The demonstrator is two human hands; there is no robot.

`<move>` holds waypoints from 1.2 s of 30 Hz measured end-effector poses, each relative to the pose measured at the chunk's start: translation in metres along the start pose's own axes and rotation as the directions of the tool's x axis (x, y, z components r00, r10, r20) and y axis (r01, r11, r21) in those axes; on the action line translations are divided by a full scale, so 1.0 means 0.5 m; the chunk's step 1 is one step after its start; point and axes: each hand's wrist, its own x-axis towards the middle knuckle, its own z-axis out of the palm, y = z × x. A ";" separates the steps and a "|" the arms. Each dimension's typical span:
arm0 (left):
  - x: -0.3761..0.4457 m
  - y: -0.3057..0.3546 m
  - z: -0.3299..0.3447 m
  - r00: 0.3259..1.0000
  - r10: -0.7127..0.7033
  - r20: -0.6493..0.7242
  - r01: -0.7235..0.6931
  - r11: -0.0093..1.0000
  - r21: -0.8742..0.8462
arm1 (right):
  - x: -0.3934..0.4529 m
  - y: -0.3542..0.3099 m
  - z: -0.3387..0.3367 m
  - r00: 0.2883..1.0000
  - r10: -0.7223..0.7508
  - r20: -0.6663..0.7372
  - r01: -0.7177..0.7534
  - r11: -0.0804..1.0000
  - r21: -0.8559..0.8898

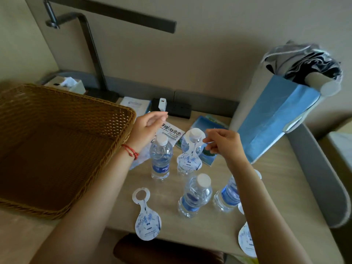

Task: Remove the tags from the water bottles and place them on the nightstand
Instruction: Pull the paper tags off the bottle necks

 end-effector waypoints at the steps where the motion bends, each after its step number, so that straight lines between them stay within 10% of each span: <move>1: 0.017 -0.005 -0.002 0.998 -0.017 0.052 0.018 1.000 -0.013 | 0.006 0.006 -0.001 1.000 0.014 -0.013 -0.014 1.000 -0.001; 14: 0.132 -0.117 0.040 0.699 -0.237 0.675 0.348 0.937 -0.031 | 0.046 0.056 0.017 0.986 0.115 -0.123 -0.115 0.993 0.010; 22: 0.122 -0.112 0.073 0.525 -0.240 0.817 0.437 0.899 -0.016 | 0.048 0.071 0.026 0.979 0.163 -0.123 -0.159 0.986 0.041; 26: 0.089 -0.135 0.059 0.737 -0.400 0.545 0.542 0.832 -0.121 | 0.047 0.073 0.030 0.979 0.177 -0.105 -0.166 0.980 0.109; 30: 0.063 -0.199 0.040 0.785 -0.527 0.326 0.617 0.708 -0.343 | 0.044 0.073 0.027 0.980 0.184 -0.079 -0.170 0.972 0.162; 36: 0.074 -0.117 0.049 0.760 -0.332 0.559 0.534 0.809 -0.245 | 0.049 0.062 0.022 0.990 0.124 -0.070 -0.110 0.977 0.182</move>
